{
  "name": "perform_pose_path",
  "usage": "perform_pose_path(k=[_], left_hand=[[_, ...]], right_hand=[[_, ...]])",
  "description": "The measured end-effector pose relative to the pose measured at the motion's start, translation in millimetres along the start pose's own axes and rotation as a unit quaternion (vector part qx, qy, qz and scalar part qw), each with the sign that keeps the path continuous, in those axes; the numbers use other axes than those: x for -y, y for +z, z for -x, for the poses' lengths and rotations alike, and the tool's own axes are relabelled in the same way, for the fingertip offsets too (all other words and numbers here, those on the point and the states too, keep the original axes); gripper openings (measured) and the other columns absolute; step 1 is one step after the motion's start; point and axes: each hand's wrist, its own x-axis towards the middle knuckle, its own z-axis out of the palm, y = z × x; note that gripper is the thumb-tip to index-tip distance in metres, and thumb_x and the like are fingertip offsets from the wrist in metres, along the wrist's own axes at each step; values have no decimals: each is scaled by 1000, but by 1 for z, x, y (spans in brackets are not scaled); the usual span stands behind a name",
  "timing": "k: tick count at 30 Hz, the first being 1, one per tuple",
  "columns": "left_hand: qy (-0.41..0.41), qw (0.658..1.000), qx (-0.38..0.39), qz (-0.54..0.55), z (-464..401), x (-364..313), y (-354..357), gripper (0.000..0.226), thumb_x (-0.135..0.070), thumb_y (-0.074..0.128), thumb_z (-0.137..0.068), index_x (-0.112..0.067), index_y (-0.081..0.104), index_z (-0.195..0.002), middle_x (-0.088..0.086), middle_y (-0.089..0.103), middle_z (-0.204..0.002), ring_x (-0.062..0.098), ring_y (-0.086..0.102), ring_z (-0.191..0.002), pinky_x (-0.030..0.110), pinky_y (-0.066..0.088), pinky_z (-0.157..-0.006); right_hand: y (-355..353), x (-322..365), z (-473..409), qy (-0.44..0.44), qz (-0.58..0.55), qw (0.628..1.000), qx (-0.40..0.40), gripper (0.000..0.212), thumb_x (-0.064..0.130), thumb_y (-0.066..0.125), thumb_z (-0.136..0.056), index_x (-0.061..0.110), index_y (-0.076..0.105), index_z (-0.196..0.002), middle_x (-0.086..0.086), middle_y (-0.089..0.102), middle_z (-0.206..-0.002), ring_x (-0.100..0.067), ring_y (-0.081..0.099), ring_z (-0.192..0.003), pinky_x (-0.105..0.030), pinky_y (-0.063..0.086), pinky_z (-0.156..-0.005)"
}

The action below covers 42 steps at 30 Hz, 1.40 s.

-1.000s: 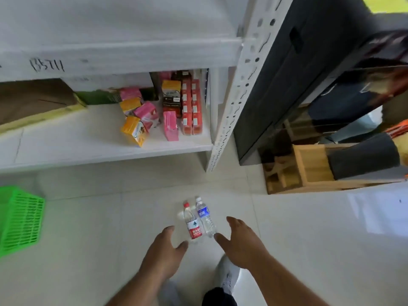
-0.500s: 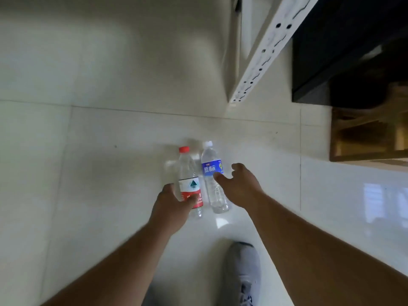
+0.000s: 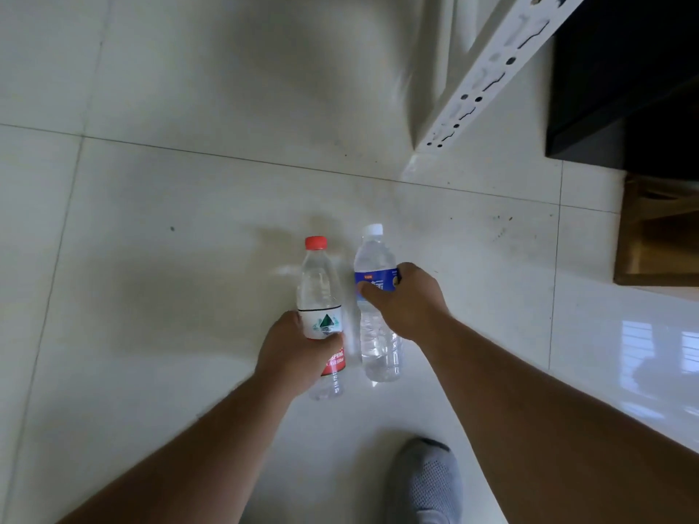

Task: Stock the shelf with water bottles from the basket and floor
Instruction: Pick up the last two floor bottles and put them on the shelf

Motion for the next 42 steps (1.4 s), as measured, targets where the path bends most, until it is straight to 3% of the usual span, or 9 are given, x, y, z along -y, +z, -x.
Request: perform_pose_path(k=[4, 8, 16, 20, 26, 34, 38, 42], left_hand=[[13, 999, -8, 33, 42, -14, -37, 35, -33, 81, -70, -23, 67, -100, -8, 72, -93, 7, 67, -81, 24, 53, -64], [28, 997, -14, 77, 114, -47, -94, 38, -30, 82, -73, -22, 64, -105, -9, 69, -97, 4, 64, -84, 21, 49, -65], [88, 981, -34, 168, 342, -147, -274, 43, -29, 82, -74, -28, 62, -111, -12, 69, -104, 9, 66, -94, 23, 54, -79], [139, 967, -74, 199, 473, -195, -362, 34, -23, 82, -75, -35, 61, -98, -18, 69, -93, -2, 65, -83, 7, 46, -63], [214, 933, -153, 247, 653, -225, -453, 33, -11, 82, -75, -32, 64, -95, -16, 72, -88, -6, 66, -76, 8, 49, -64], [279, 883, -260, 275, 799, -209, -517, 38, -18, 82, -77, -29, 64, -109, -14, 72, -96, -13, 63, -80, 6, 48, -64], [292, 858, -301, 296, 837, -183, -552, 39, -24, 82, -77, -32, 64, -111, -15, 71, -99, -5, 64, -88, 8, 47, -66], [307, 842, -325, 301, 858, -151, -589, 38, -25, 82, -77, -36, 62, -108, -16, 70, -99, -2, 63, -91, 8, 47, -66]], right_hand=[[-25, 24, 39, -21, -24, 999, -21, 38, 46, 75, -80, 14, 60, -94, 0, 63, -82, -17, 56, -67, -25, 42, -52], [-71, 71, 106, -47, -55, 997, -20, 35, 44, 75, -80, 14, 62, -93, -3, 66, -83, -19, 58, -67, -24, 42, -53], [-224, 245, 340, -167, -61, 984, -3, 24, 42, 74, -82, 24, 65, -94, 8, 68, -81, -11, 63, -72, -23, 42, -59], [-292, 330, 468, -254, -34, 966, -22, 28, 45, 74, -83, 25, 61, -99, 9, 68, -84, -5, 62, -73, -21, 41, -56], [-361, 412, 643, -391, -49, 918, -41, 39, 47, 76, -82, 29, 55, -109, 12, 63, -94, -6, 61, -82, -19, 45, -64], [-378, 464, 789, -502, -49, 863, -27, 52, 52, 75, -80, 32, 54, -122, 15, 58, -107, -10, 58, -98, -29, 46, -82], [-362, 492, 845, -550, -70, 832, -21, 43, 52, 74, -81, 37, 51, -114, 17, 60, -104, -4, 59, -92, -25, 46, -76], [-327, 516, 888, -583, -96, 807, -12, 40, 50, 75, -82, 29, 58, -112, 16, 65, -101, -2, 62, -92, -22, 45, -71]])
